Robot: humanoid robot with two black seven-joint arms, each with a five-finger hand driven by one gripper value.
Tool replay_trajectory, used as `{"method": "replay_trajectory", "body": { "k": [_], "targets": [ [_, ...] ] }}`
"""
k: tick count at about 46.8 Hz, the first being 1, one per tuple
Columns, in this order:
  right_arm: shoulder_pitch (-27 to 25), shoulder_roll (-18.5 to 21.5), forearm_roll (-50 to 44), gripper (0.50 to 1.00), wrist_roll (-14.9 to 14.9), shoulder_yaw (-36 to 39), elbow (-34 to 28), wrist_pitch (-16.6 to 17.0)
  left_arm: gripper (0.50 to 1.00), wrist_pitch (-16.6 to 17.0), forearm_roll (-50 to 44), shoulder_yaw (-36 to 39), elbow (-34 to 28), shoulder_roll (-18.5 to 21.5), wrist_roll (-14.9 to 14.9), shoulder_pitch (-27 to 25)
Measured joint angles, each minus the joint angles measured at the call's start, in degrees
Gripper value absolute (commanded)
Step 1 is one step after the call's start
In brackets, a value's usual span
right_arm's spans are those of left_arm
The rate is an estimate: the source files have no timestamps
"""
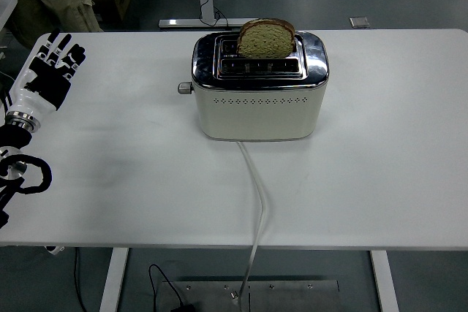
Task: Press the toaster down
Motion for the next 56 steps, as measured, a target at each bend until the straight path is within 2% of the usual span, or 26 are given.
{"method": "replay_trajectory", "body": {
  "k": [56],
  "targets": [
    [0.00,0.00,0.00,0.998,0.00,0.00,0.00,0.04,1.000,0.01,-0.18,0.17,0.00,-0.30,-0.06,1.15]
  ]
}}
